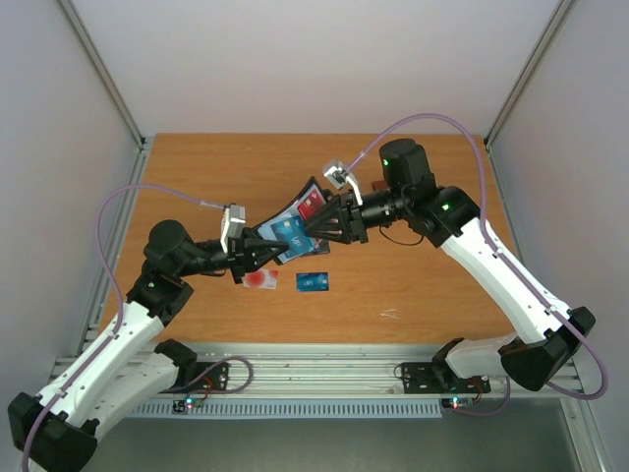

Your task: Take the credit cards out of the card holder

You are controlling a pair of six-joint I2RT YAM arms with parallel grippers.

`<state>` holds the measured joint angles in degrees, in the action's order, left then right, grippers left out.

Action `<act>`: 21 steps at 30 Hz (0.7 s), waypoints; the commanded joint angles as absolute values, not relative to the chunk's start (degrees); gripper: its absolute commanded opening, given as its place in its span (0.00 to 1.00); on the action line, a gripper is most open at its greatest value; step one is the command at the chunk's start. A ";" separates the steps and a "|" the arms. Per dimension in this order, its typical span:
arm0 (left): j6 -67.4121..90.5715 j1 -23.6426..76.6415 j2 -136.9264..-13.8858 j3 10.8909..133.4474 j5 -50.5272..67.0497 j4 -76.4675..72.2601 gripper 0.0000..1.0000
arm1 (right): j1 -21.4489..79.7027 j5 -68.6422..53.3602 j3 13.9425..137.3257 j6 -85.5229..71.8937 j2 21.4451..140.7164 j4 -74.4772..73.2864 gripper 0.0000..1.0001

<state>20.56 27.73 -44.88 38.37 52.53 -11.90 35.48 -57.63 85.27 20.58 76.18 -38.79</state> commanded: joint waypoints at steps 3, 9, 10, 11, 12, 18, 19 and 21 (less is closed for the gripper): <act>19.78 27.86 -44.40 38.97 53.61 -16.83 0.00 | 36.48 -62.22 85.22 21.20 75.95 -37.38 0.25; 19.86 27.86 -44.50 38.94 53.53 -16.75 0.00 | 39.14 -57.15 87.16 23.74 78.18 -39.91 0.17; 19.82 27.86 -44.44 38.94 53.55 -16.70 0.00 | 39.14 -56.95 87.11 24.00 78.01 -39.90 0.14; 19.78 27.86 -44.36 38.94 53.53 -16.63 0.00 | 39.13 -56.70 87.02 24.21 77.72 -39.87 0.09; 19.78 27.84 -44.36 38.87 53.53 -16.61 0.00 | 39.18 -56.42 86.97 24.54 77.33 -40.04 0.06; 19.78 27.86 -44.47 38.68 54.47 -17.38 0.00 | 38.39 -54.84 86.50 26.36 74.97 -42.07 0.01; 19.78 27.86 -44.47 38.61 54.62 -17.47 0.00 | 38.13 -54.89 86.68 26.62 75.01 -42.74 0.03; 19.78 27.86 -44.39 38.54 54.81 -17.41 0.00 | 37.93 -54.99 87.19 26.93 75.35 -44.01 0.12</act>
